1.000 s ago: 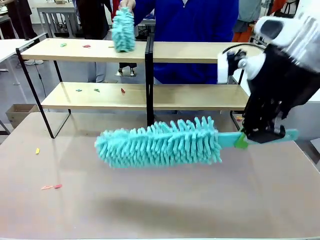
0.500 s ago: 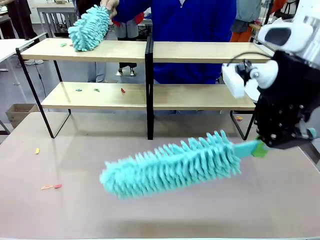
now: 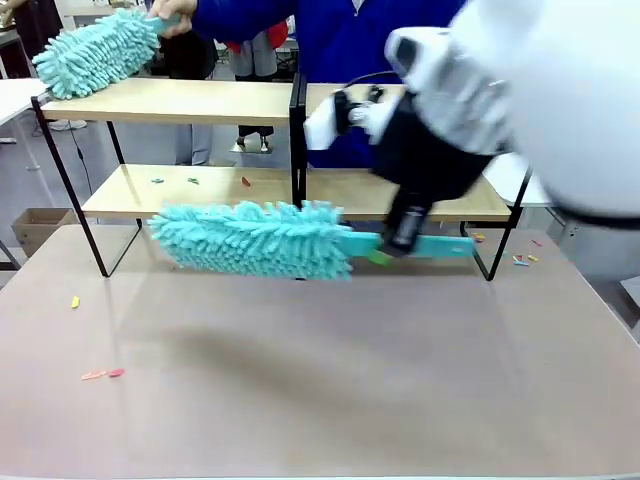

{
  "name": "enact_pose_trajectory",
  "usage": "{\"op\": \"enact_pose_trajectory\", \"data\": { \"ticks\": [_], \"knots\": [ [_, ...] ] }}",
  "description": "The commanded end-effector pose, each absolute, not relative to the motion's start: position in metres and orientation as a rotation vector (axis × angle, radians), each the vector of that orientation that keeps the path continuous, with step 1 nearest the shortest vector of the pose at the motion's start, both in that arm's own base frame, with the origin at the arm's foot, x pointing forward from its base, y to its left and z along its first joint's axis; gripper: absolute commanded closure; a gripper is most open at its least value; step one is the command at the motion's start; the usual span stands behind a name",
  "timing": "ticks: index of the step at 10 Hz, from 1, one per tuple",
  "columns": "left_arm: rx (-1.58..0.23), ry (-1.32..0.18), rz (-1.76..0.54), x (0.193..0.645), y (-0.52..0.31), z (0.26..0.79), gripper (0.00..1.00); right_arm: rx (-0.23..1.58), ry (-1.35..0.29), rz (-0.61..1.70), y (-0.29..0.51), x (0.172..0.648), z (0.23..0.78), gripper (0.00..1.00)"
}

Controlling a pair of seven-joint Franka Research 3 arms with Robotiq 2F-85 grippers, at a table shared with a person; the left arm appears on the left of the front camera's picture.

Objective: Clean the shelves.
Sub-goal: Clean another randomly selected level of the Shelf with the Duster.

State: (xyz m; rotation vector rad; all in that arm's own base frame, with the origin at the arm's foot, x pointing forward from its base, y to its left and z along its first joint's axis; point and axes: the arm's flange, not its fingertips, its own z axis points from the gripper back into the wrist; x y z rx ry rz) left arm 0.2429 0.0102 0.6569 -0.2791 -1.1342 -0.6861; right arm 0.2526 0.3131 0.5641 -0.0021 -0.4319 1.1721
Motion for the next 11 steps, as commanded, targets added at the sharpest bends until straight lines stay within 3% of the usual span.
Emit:
{"op": "enact_pose_trajectory", "data": {
  "ticks": [1,3,4,9,11],
  "knots": [
    [-0.284,-1.134,-0.684,0.243,0.010,0.656,0.00,0.035,-0.384,1.205,0.282,0.243,0.571,0.88],
    [-0.284,-1.134,-0.684,0.243,0.010,0.656,0.00,-0.001,-0.425,1.175,0.321,0.256,0.559,0.88],
    [-0.284,-1.134,-0.684,0.243,0.010,0.656,0.00,-0.063,-0.403,1.033,0.334,0.260,0.553,0.88],
    [-0.284,-1.134,-0.684,0.243,0.010,0.656,0.00,-0.034,-0.639,0.657,0.398,0.294,0.550,0.88],
    [-0.284,-1.134,-0.684,0.243,0.010,0.656,0.00,-0.092,-0.584,0.571,0.412,0.300,0.541,0.88]
  ]
}}
